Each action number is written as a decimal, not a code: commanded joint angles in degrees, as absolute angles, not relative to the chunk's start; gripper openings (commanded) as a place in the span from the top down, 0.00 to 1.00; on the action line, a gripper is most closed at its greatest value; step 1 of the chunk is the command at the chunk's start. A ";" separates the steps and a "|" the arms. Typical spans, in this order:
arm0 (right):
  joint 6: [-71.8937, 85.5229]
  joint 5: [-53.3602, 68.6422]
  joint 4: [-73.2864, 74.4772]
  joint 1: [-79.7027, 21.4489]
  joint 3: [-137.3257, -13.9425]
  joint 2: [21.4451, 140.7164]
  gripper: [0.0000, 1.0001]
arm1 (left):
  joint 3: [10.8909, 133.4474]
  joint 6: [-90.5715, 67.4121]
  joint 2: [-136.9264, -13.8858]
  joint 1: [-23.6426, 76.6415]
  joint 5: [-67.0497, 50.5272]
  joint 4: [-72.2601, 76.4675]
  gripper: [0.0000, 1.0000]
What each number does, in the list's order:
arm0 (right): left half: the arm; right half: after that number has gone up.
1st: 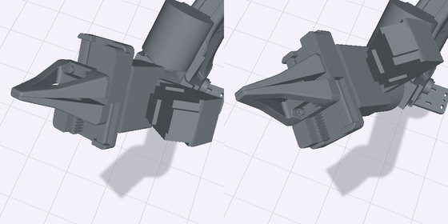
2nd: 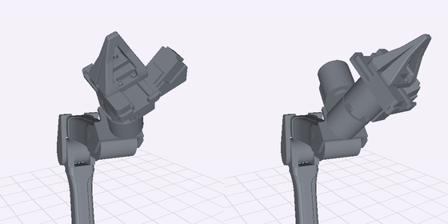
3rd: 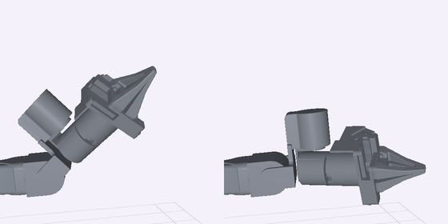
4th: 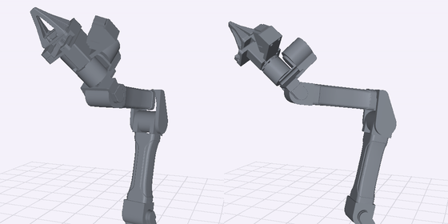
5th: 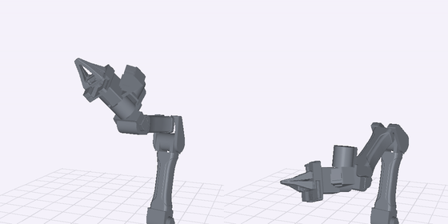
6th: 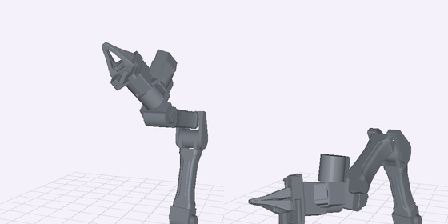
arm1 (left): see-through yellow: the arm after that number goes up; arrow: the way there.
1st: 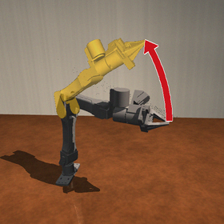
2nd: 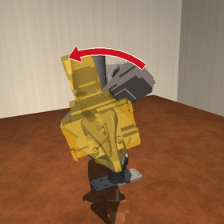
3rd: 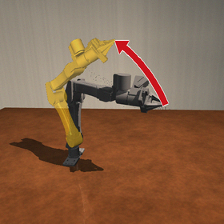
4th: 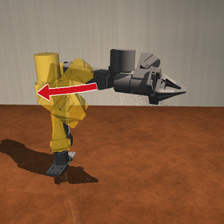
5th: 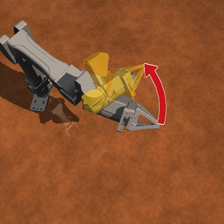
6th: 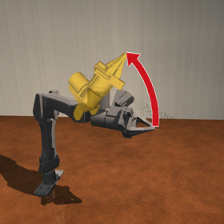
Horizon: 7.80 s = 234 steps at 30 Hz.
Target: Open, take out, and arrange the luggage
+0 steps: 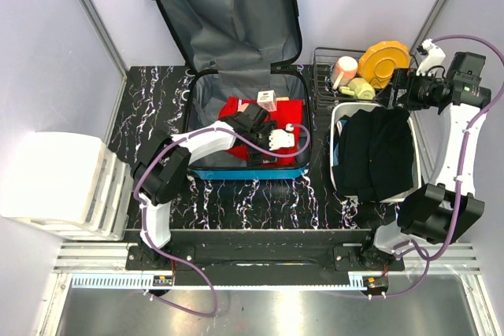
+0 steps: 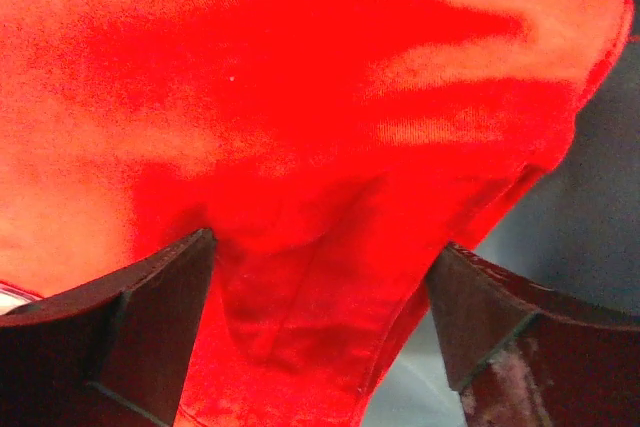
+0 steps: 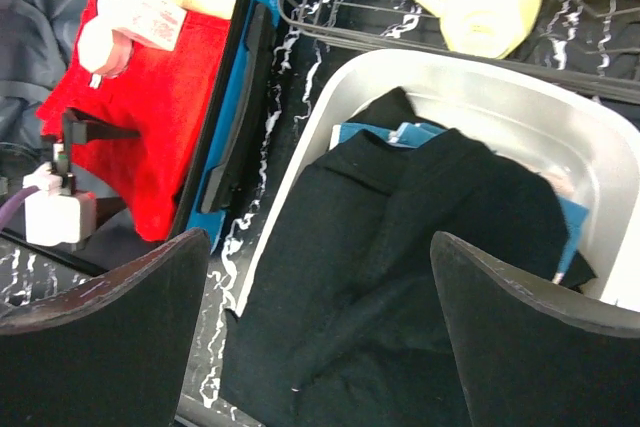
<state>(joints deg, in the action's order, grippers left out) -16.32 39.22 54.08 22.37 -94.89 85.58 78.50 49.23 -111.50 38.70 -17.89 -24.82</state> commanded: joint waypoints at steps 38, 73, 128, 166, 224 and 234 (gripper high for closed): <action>41.29 32.78 33.23 -15.03 -91.76 105.64 0.00 | 74.01 15.03 -94.40 25.66 -37.88 -8.61 1.00; 48.26 47.99 22.06 -6.59 -85.06 78.22 1.00 | 72.87 11.17 -79.10 21.80 -44.03 -21.19 0.01; 59.86 17.15 22.12 14.50 -77.45 62.69 1.00 | 73.66 9.41 -81.83 21.18 -44.47 -18.72 0.01; -27.93 26.79 66.09 13.02 -87.37 66.17 0.01 | 73.21 11.60 -82.61 20.30 -42.98 -25.75 0.01; -26.02 37.18 65.30 2.73 -100.63 91.93 0.00 | 102.38 33.47 -69.86 -37.76 -15.01 -79.34 0.33; -25.31 37.18 66.80 0.26 -106.88 96.15 0.01 | 94.06 44.82 -73.65 -46.84 -16.79 -81.13 0.41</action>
<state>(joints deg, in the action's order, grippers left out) -26.35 35.70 65.87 0.54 -104.62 96.82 97.89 39.35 -73.93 -45.47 -14.41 -75.79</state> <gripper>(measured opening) 0.992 0.597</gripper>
